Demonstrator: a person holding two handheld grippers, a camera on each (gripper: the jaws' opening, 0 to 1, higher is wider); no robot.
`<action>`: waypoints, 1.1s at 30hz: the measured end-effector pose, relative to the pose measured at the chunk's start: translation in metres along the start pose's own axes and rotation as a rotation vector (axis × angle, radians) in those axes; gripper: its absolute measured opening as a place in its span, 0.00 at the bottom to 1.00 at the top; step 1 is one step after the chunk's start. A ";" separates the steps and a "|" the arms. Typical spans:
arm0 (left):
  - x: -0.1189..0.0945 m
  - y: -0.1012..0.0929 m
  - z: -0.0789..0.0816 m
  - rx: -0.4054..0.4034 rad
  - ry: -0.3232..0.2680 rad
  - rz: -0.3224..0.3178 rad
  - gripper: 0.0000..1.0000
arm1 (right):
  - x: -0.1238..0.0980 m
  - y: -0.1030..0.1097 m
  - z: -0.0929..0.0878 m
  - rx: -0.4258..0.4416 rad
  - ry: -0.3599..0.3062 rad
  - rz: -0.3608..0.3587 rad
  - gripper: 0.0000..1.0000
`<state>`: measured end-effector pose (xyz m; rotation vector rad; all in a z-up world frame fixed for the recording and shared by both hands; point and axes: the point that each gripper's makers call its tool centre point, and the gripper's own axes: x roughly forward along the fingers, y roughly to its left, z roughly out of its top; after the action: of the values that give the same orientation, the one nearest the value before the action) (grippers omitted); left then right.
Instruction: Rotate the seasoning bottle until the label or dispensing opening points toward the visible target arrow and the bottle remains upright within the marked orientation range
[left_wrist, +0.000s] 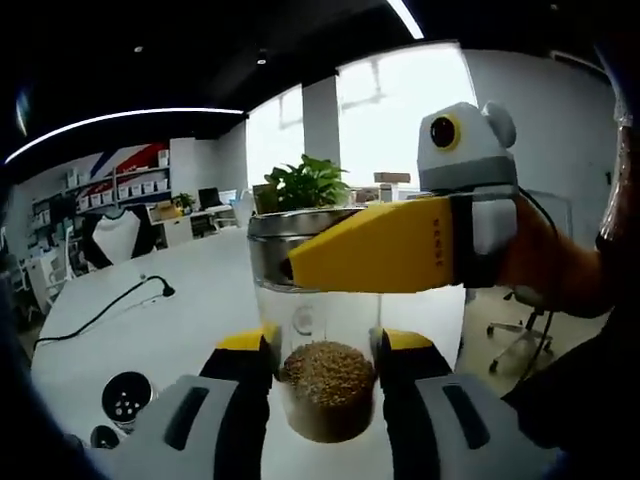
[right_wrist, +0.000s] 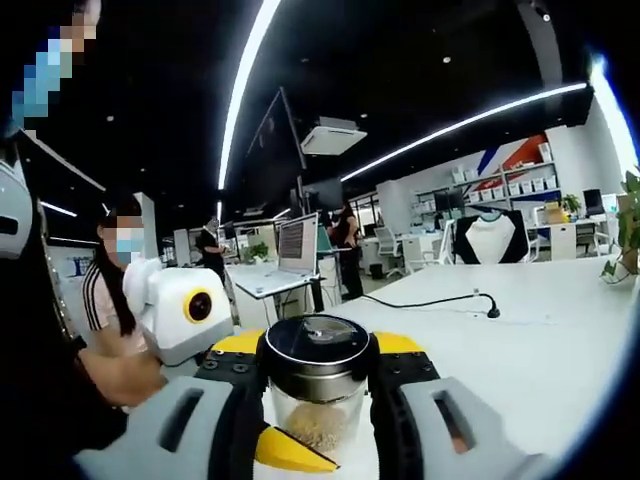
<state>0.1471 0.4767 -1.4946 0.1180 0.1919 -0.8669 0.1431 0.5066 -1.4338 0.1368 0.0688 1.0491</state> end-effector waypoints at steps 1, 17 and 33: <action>0.000 0.001 0.001 -0.008 -0.004 0.013 0.44 | 0.001 -0.002 0.001 0.003 -0.006 -0.015 0.37; -0.013 0.017 0.012 0.011 -0.023 0.148 0.44 | 0.006 0.003 0.014 -0.034 -0.042 -0.017 0.36; -0.019 -0.013 0.032 -0.002 -0.088 -0.130 0.44 | -0.011 0.028 0.028 -0.074 -0.020 0.309 0.36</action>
<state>0.1288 0.4765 -1.4599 0.0659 0.1194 -0.9994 0.1170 0.5089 -1.4022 0.0921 -0.0105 1.3568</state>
